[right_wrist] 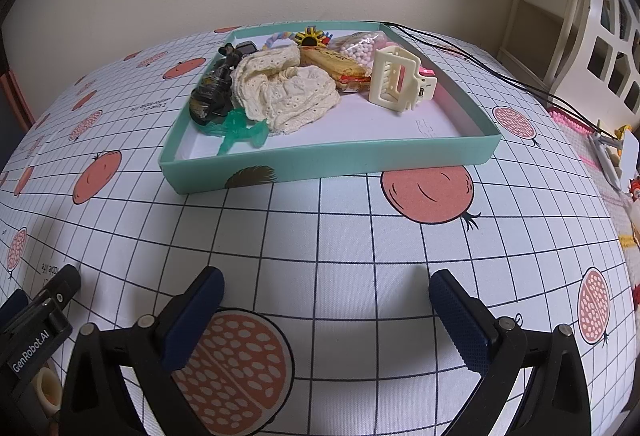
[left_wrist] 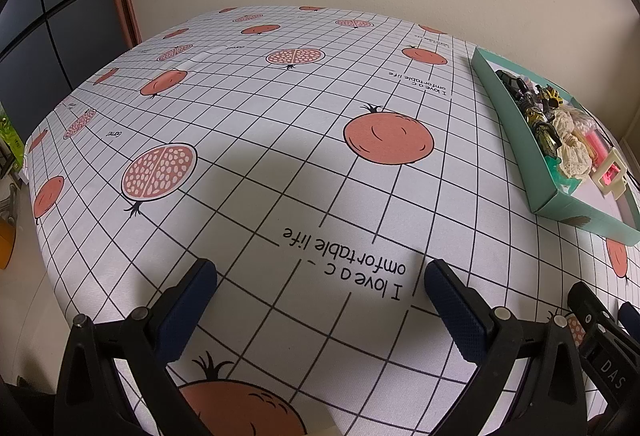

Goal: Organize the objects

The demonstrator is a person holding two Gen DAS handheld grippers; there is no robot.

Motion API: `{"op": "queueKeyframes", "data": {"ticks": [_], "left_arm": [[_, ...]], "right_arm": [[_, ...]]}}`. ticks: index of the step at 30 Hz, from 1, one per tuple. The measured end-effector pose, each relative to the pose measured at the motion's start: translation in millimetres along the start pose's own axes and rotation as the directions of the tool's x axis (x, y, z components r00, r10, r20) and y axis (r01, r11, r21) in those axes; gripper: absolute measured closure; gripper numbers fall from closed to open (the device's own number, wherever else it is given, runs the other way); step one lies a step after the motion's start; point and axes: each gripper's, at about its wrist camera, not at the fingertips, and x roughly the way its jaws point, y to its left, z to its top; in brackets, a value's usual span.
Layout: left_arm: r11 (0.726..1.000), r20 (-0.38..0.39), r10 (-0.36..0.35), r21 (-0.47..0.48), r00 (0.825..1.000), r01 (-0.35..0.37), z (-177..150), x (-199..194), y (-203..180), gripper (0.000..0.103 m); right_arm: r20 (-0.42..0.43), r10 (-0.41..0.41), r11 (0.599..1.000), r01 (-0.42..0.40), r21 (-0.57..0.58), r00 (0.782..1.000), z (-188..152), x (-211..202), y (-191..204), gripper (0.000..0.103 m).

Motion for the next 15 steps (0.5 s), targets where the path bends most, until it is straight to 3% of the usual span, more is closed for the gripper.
{"op": "queueKeyframes", "data": {"ticks": [15], "left_arm": [[1.000, 0.001, 0.000, 0.000, 1.000, 0.000, 0.0, -0.6, 0.6, 0.000]], "right_arm": [[0.000, 0.000, 1.000, 0.000, 0.000, 1.000, -0.2, 0.0, 0.0, 0.000]]}}
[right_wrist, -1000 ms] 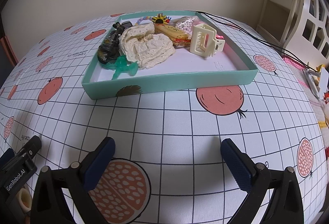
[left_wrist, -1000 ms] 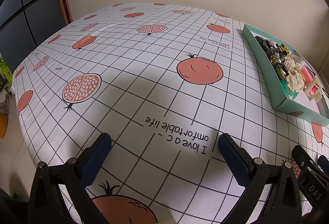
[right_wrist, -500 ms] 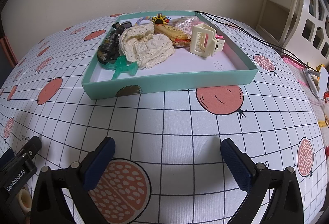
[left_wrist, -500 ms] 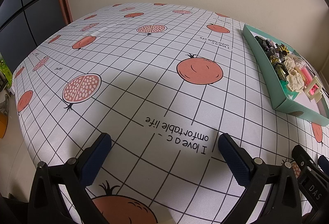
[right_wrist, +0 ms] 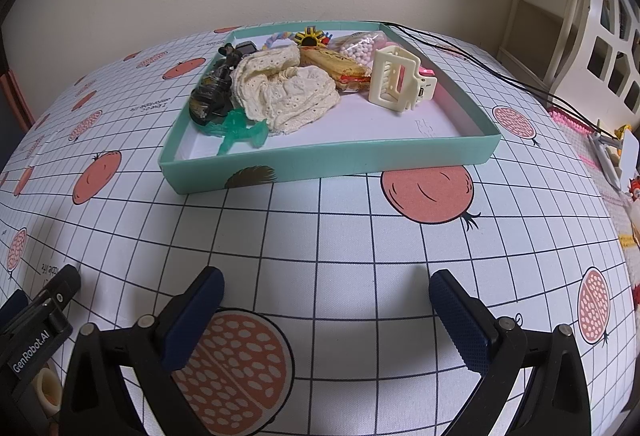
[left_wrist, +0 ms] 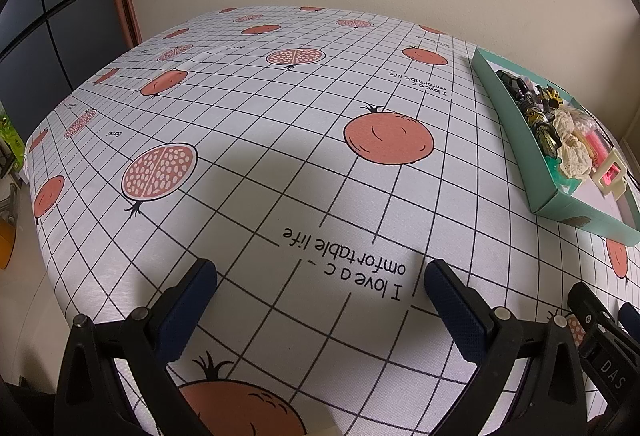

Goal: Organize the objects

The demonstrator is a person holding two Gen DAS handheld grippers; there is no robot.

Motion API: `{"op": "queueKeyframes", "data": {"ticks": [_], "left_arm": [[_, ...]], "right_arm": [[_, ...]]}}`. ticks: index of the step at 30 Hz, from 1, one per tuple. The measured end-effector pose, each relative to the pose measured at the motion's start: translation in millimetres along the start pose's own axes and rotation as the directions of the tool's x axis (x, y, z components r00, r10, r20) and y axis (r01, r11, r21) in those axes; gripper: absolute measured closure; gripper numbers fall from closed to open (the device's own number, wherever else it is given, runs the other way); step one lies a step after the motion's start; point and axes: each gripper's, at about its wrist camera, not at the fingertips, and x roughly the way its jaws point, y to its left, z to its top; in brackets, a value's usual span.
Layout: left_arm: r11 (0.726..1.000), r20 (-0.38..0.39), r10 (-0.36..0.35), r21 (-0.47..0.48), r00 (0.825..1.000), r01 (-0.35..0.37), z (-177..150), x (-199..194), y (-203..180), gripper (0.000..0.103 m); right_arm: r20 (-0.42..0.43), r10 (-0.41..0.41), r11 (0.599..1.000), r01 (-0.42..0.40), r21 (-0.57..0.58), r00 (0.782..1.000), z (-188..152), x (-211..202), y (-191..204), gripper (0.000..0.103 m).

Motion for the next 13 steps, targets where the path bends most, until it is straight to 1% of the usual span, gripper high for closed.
{"op": "queueKeyframes", "data": {"ticks": [13], "left_arm": [[1.000, 0.000, 0.001, -0.001, 1.000, -0.001, 1.1, -0.2, 0.8, 0.000]], "right_arm": [[0.000, 0.000, 1.000, 0.000, -0.001, 1.000, 0.2, 0.2, -0.3, 0.000]]}}
